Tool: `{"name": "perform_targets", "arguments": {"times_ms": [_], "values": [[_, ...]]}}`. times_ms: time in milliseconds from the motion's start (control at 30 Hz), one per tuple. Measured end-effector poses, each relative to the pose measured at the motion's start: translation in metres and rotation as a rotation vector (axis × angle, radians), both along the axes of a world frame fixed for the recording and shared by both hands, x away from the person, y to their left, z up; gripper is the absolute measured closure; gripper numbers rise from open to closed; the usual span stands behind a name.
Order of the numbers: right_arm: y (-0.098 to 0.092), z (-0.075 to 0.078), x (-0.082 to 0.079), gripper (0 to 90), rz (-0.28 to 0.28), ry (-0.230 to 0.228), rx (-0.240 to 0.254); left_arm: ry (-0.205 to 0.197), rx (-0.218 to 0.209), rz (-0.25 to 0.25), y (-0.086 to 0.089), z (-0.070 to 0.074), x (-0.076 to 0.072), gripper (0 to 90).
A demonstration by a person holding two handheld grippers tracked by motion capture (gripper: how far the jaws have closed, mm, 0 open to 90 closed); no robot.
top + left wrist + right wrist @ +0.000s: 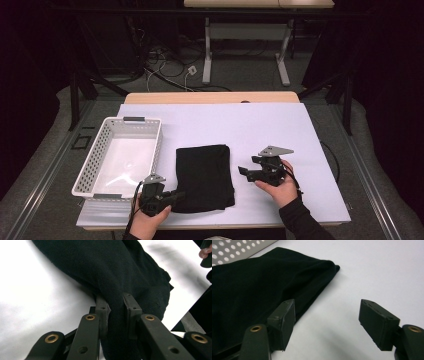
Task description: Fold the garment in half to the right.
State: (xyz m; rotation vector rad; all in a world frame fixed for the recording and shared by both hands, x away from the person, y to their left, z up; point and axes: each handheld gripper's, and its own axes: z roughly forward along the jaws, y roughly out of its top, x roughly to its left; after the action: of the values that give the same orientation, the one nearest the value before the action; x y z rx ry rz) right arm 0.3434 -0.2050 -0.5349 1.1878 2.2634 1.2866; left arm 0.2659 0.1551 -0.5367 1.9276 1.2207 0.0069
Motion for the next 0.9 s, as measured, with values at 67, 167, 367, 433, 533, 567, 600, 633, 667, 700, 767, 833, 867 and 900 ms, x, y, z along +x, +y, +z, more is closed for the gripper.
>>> {"name": "perform_targets", "arguments": {"times_ms": [67, 167, 367, 433, 533, 567, 600, 633, 667, 700, 767, 833, 867, 900], "values": [[0.004, 0.002, 0.003, 29.8, 0.013, -0.008, -0.003, -0.002, 0.0, -0.002, -0.001, 0.0, 0.0, 77.5], [0.012, 0.005, 0.008, 29.9, 0.032, -0.006, -0.018, 0.004, -0.005, -0.001, -0.001, -0.002, 0.001, 77.5], [0.029, 0.011, 0.02, 33.3, 0.065, -0.002, -0.031, 0.012, -0.002, -0.007, -0.001, -0.005, 0.002, 77.4], [0.037, 0.013, 0.025, 34.7, 0.074, -0.007, -0.036, 0.012, -0.003, -0.007, -0.001, -0.006, 0.002, 77.4], [0.047, 0.016, 0.034, 35.3, 0.085, -0.001, -0.05, 0.013, -0.007, -0.006, -0.001, -0.007, 0.002, 77.3], [0.05, 0.017, 0.037, 35.3, 0.086, -0.001, -0.058, 0.015, -0.007, -0.007, -0.001, -0.007, 0.003, 77.3], [0.053, 0.017, 0.04, 35.3, 0.089, 0.001, -0.065, 0.016, -0.009, -0.006, -0.001, -0.007, 0.003, 77.3], [0.056, 0.018, 0.044, 35.3, 0.09, 0.003, -0.072, 0.016, -0.009, -0.006, -0.001, -0.008, 0.003, 77.2], [0.059, 0.019, 0.047, 35.3, 0.09, 0.005, -0.075, 0.017, -0.009, -0.006, -0.001, -0.008, 0.003, 77.3], [0.061, 0.019, 0.051, 35.2, 0.087, 0.012, -0.077, 0.018, -0.01, -0.006, -0.001, -0.008, 0.003, 77.3], [0.066, 0.019, 0.058, 34.8, 0.082, 0.021, -0.084, 0.017, -0.01, -0.008, -0.001, -0.008, 0.003, 77.3], [0.07, 0.018, 0.064, 34.2, 0.079, 0.024, -0.101, 0.019, -0.011, -0.009, -0.001, -0.008, 0.003, 77.3], [0.073, 0.017, 0.067, 33.8, 0.074, 0.03, -0.116, 0.021, -0.012, -0.01, -0.001, -0.008, 0.003, 77.2], [0.075, 0.017, 0.069, 33.4, 0.072, 0.032, -0.124, 0.022, -0.013, -0.01, -0.001, -0.008, 0.003, 77.2]]}}
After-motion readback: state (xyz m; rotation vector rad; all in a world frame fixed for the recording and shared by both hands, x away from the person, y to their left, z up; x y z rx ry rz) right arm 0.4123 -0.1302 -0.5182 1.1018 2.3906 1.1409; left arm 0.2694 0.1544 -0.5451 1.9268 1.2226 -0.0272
